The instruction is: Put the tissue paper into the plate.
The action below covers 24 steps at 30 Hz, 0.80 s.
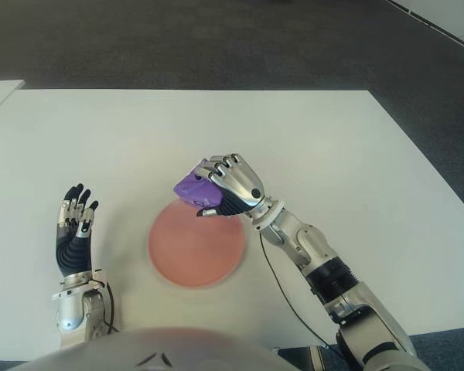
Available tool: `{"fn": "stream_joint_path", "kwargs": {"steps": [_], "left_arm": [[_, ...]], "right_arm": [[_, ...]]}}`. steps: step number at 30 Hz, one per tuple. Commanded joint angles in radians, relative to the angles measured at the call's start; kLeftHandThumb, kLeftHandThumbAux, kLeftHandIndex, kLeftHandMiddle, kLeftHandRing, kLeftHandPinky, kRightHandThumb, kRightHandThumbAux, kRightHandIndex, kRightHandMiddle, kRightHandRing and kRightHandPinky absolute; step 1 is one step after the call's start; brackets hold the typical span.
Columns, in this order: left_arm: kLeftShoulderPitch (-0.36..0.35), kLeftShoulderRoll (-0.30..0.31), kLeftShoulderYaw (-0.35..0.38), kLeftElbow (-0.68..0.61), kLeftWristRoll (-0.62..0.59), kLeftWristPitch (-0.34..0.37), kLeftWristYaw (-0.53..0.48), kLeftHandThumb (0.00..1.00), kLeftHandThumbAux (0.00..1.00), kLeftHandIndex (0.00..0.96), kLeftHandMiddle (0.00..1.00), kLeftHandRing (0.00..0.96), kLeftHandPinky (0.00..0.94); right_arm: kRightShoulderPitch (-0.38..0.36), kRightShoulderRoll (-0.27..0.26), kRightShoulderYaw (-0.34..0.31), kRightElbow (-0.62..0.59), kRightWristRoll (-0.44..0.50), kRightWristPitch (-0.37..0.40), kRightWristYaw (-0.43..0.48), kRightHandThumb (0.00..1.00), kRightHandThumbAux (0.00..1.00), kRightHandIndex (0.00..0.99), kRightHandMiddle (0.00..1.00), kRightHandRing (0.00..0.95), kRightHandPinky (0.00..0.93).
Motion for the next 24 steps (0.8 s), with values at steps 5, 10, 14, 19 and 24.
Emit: {"fn": "stream_joint_path", "kwargs": {"steps": [5,10,14,19,24], "left_arm": [[-0.006,-0.062,-0.011,0.048,-0.005,0.021,0.024,0.000,0.527,0.084,0.000,0.000,0.000],[-0.009,-0.059,-0.009,0.054,0.007,0.016,0.035,0.000,0.531,0.081,0.000,0.000,0.000],[-0.014,-0.056,-0.008,0.063,0.016,0.010,0.042,0.000,0.530,0.080,0.000,0.000,0.000],[-0.020,-0.055,-0.007,0.074,0.036,-0.006,0.053,0.000,0.527,0.077,0.000,0.000,0.000],[-0.023,-0.055,-0.011,0.079,0.046,-0.013,0.059,0.000,0.525,0.072,0.000,0.000,0.000]], "right_arm": [[0.082,0.004,0.002,-0.075,-0.020,-0.026,0.034,0.750,0.704,0.441,0.846,0.849,0.860],[0.115,0.013,-0.003,-0.097,-0.035,-0.028,0.025,0.750,0.704,0.441,0.842,0.844,0.861],[0.121,0.017,-0.004,-0.095,-0.046,-0.047,0.009,0.749,0.705,0.441,0.843,0.845,0.866],[0.124,0.006,-0.001,-0.093,-0.038,-0.071,0.049,0.749,0.705,0.441,0.841,0.841,0.858],[0.133,-0.004,-0.007,-0.104,-0.054,-0.074,0.075,0.749,0.706,0.440,0.839,0.839,0.854]]}}
